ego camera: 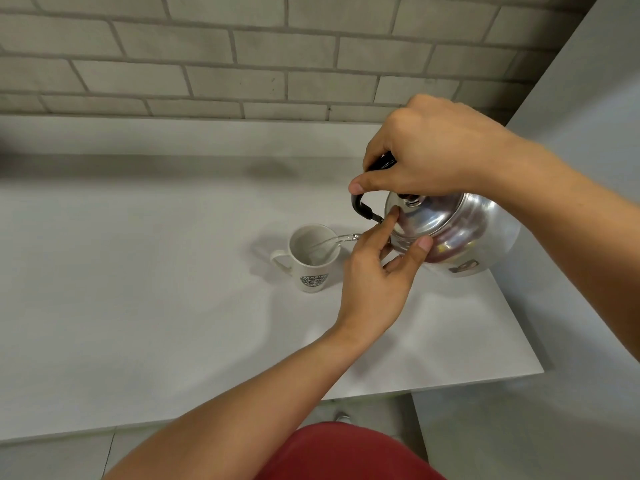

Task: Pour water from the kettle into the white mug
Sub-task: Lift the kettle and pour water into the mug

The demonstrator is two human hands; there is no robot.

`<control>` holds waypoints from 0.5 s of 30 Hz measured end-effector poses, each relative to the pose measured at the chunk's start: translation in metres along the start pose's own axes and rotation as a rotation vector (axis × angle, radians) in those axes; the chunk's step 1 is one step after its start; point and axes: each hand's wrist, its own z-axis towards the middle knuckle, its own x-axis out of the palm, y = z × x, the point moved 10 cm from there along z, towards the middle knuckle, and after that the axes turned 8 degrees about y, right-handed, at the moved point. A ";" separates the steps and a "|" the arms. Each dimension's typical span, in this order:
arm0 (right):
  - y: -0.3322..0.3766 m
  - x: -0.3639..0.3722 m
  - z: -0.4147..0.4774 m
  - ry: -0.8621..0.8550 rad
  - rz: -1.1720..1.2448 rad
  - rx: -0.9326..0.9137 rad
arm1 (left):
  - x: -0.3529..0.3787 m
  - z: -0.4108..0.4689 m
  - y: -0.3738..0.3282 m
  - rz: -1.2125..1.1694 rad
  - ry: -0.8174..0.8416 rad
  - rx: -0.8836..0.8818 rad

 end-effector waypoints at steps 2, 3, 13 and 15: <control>0.001 -0.001 0.001 0.007 -0.005 0.000 | 0.000 0.001 0.001 0.000 -0.001 -0.008; 0.001 -0.001 0.001 0.010 -0.006 0.002 | 0.000 0.001 0.001 0.002 -0.001 -0.009; 0.002 0.001 0.003 0.023 -0.036 0.001 | 0.000 -0.001 0.002 -0.014 0.001 -0.036; 0.002 0.000 0.003 0.023 -0.031 0.001 | 0.000 -0.001 0.001 -0.021 0.002 -0.041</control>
